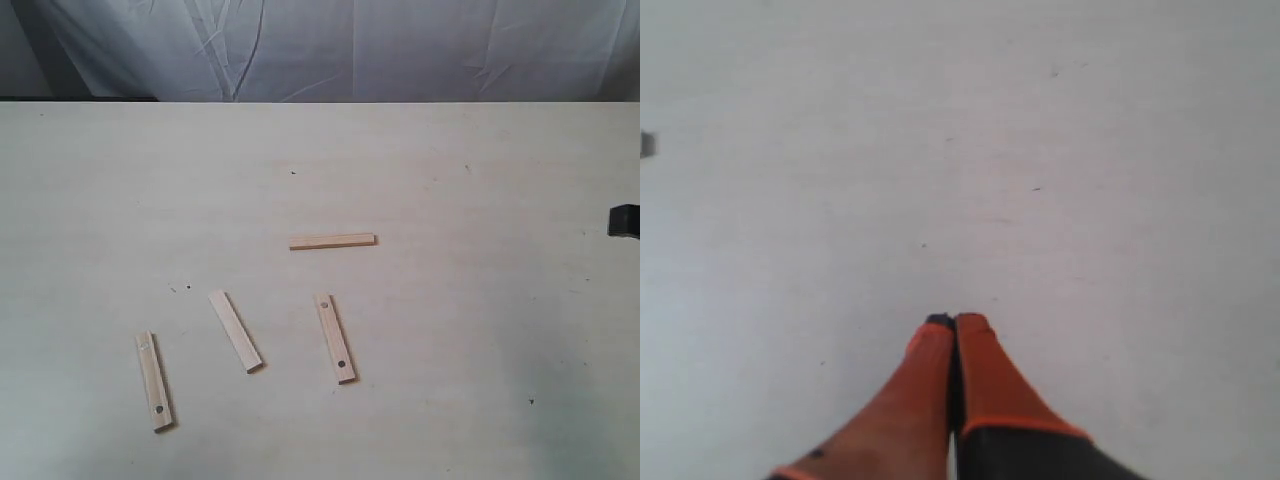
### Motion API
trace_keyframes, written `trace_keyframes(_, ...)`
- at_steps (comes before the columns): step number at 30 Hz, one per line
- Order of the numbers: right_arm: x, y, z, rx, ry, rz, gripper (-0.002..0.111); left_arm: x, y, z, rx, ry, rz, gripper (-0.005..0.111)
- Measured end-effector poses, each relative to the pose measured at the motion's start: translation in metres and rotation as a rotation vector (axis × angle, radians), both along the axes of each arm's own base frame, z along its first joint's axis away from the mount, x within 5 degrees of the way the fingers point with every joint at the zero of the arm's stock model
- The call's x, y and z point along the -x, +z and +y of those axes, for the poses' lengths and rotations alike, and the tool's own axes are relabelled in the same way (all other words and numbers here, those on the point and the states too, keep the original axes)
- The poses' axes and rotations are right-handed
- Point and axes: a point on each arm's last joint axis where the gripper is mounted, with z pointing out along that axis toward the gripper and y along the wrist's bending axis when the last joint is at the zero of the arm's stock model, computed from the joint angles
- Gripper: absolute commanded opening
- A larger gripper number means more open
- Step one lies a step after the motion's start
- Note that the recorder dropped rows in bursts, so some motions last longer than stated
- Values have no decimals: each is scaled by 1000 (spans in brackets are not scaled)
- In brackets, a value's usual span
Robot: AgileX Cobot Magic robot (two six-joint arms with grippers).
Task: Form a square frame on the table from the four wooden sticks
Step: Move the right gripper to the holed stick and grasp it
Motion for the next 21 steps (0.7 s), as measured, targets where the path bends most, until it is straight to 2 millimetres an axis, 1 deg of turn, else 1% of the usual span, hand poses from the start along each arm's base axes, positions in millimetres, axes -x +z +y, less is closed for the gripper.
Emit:
trace_keyframes(4, -18, -5, 25, -20, 109, 73, -1, 0, 0, 0, 0, 0, 0, 0)
trace_keyframes(6, -25, -8, 43, -18, 188, 122, -1, 0, 0, 0, 0, 0, 0, 0)
trace_keyframes(11, -40, -22, 94, -5, 352, 236, -1, 0, 0, 0, 0, 0, 0, 0)
trace_keyframes(17, -55, -38, 155, 15, 481, 319, -1, 0, 0, 0, 0, 0, 0, 0)
trace_keyframes(21, -62, -49, 199, 31, 555, 362, -1, 0, 0, 0, 0, 0, 0, 0)
